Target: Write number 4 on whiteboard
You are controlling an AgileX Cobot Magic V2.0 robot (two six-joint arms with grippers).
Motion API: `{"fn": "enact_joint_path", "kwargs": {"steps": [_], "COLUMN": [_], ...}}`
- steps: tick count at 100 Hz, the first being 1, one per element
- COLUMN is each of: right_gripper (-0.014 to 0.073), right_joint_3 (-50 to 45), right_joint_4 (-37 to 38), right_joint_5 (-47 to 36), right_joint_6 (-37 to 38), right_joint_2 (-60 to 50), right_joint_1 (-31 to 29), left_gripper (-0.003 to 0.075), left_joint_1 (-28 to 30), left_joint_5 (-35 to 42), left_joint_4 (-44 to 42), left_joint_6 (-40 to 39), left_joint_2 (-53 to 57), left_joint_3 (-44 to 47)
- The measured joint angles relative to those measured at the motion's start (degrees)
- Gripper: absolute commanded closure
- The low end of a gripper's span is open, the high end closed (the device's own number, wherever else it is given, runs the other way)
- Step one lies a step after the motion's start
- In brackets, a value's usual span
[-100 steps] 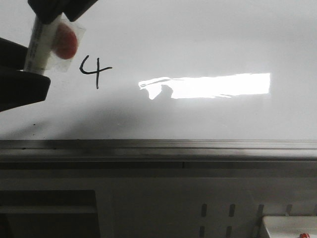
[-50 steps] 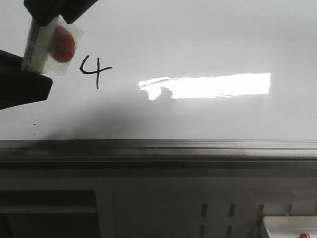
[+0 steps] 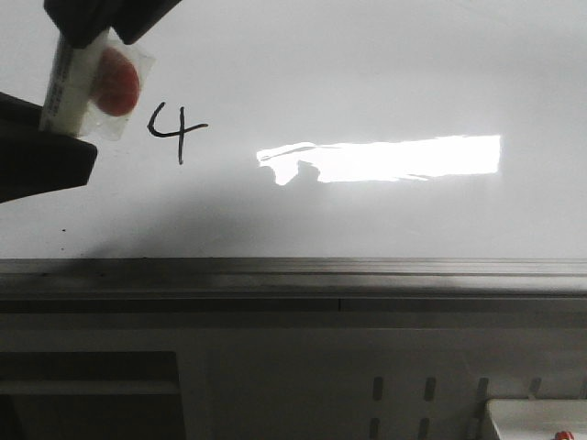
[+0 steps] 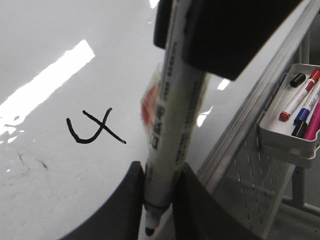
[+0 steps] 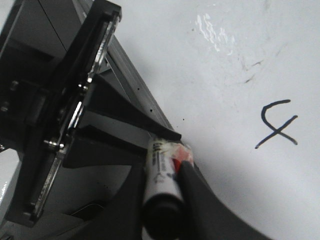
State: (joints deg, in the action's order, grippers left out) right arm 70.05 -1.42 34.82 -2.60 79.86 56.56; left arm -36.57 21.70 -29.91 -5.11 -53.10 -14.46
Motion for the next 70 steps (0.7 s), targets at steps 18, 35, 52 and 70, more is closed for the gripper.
{"fn": "enact_joint_path", "kwargs": {"steps": [18, 35, 52, 70], "right_gripper": [0.0275, 0.017, 0.0264, 0.0273], "right_joint_3": [0.0, 0.0, 0.0, 0.0], "right_joint_4": [0.0, 3.49, 5.59, 5.71], "right_joint_5": [-1.01, -2.74, -2.74, -2.74], "right_joint_6": [0.0, 0.0, 0.0, 0.0], "right_joint_2": [0.0, -1.39, -6.5, -10.93], "right_joint_1": [0.0, -0.93, -3.38, -3.75], "left_gripper": [0.0741, 0.0741, 0.0741, 0.0741], "left_joint_1": [-0.1, -0.07, -0.07, -0.07], "left_joint_5": [0.28, -1.2, -6.15, -16.4], "left_joint_4": [1.17, 13.22, 35.57, 48.67], "left_joint_6": [0.0, -0.1, -0.18, -0.18], "left_joint_2": [0.0, 0.0, 0.0, -0.85], "left_joint_3": [0.0, 0.0, -0.6, -5.18]}}
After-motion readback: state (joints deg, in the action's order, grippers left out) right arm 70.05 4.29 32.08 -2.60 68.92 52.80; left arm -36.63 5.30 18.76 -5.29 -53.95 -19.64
